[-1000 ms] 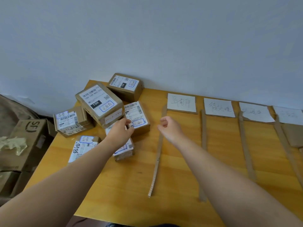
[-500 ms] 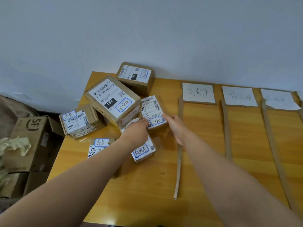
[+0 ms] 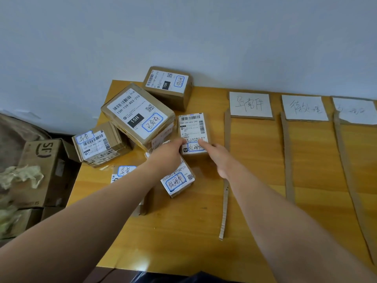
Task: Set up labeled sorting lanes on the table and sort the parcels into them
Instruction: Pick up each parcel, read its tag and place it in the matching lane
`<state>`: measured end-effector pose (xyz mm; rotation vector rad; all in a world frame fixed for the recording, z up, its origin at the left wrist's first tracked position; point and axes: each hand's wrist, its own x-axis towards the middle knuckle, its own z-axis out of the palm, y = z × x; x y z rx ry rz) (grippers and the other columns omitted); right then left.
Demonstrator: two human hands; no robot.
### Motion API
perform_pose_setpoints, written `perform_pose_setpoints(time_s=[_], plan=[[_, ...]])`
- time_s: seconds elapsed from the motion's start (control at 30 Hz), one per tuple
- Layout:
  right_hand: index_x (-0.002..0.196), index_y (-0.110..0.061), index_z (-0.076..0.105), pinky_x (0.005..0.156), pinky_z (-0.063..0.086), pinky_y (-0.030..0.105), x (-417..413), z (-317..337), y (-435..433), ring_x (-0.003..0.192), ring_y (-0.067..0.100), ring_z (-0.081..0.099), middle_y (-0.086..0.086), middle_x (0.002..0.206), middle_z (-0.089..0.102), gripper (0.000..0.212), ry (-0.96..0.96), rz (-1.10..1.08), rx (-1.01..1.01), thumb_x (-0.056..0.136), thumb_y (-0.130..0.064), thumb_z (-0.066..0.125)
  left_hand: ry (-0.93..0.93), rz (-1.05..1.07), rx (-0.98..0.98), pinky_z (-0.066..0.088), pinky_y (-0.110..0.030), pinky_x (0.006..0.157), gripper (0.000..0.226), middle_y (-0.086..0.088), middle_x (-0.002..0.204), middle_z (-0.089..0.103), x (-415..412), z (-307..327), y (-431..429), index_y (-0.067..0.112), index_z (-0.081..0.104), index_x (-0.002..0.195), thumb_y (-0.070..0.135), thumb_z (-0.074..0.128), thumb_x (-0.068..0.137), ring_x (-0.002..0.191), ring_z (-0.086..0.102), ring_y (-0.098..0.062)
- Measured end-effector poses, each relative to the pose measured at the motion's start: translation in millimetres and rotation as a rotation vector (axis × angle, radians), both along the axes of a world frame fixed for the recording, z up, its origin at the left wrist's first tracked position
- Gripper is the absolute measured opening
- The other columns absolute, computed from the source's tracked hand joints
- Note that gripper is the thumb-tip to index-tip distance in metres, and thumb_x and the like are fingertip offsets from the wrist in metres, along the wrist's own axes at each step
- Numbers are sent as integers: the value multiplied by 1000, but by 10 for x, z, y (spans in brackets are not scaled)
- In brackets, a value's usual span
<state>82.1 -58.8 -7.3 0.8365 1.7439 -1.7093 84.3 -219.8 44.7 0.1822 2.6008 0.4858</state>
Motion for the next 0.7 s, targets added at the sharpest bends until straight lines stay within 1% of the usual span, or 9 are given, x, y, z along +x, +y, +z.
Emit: perform_pose_setpoints(time_s=[0.13, 0.3, 0.33, 0.4, 0.47, 0.5, 0.57, 0.67, 0.7], plan=[[131, -16, 44, 107, 34, 41, 7, -49, -16, 118, 19, 48, 2, 128, 58, 59, 34, -58, -1, 86, -48, 65, 8, 9, -30, 39, -21, 52, 48, 0, 96, 58, 32, -18, -14, 28, 33, 142, 10, 35, 98, 68, 51, -10], [125, -20, 40, 108, 36, 47, 15, -85, -57, 117, 21, 50, 3, 121, 59, 58, 43, -128, -41, 83, -48, 67, -13, 36, -2, 39, -22, 51, 46, -3, 102, 61, 65, -14, -79, 29, 33, 142, 11, 32, 100, 68, 53, -12], [125, -20, 41, 108, 37, 48, 27, -101, -43, 117, 22, 51, 3, 121, 60, 59, 54, -132, -42, 82, -48, 68, -14, 38, 15, 40, -22, 53, 46, -4, 106, 61, 62, -6, -81, 28, 34, 142, 11, 32, 100, 70, 54, -12], [129, -21, 42, 107, 39, 49, 54, -103, 7, 116, 22, 53, 2, 121, 61, 63, 79, -126, -38, 80, -48, 70, -5, 48, 51, 46, -23, 69, 45, -5, 125, 59, 57, 17, -75, 25, 35, 142, 11, 32, 100, 92, 60, -17], [133, -21, 41, 108, 38, 49, 75, -77, 69, 118, 21, 53, 2, 125, 60, 69, 110, -119, -45, 77, -48, 73, 1, 71, 81, 45, -25, 82, 45, -3, 138, 53, 64, 47, -52, 23, 35, 143, 11, 33, 100, 112, 57, -19], [134, -22, 40, 108, 39, 49, 87, -45, 100, 119, 22, 53, 2, 127, 60, 74, 123, -111, -50, 74, -49, 74, 12, 86, 101, 44, -24, 83, 44, -1, 139, 52, 72, 64, -32, 22, 36, 143, 12, 34, 100, 115, 56, -19], [136, -22, 39, 107, 40, 47, 113, 42, 178, 119, 22, 55, 4, 129, 60, 80, 144, -102, -53, 71, -50, 76, 53, 126, 186, 44, -22, 79, 41, 2, 138, 52, 93, 114, 21, 21, 40, 141, 15, 38, 100, 110, 57, -14], [138, -16, 37, 105, 44, 43, 186, 215, 326, 119, 22, 56, 6, 130, 58, 70, 186, -145, -73, 82, -38, 73, 121, 203, 347, 50, -23, 69, 35, 7, 130, 55, 103, 230, 108, 22, 47, 134, 22, 45, 99, 86, 60, -7], [137, -14, 38, 103, 46, 42, 212, 277, 374, 119, 23, 56, 6, 129, 58, 68, 199, -159, -75, 82, -35, 73, 142, 220, 380, 49, -24, 72, 34, 7, 128, 56, 99, 269, 132, 22, 48, 132, 25, 48, 98, 88, 59, -8]])
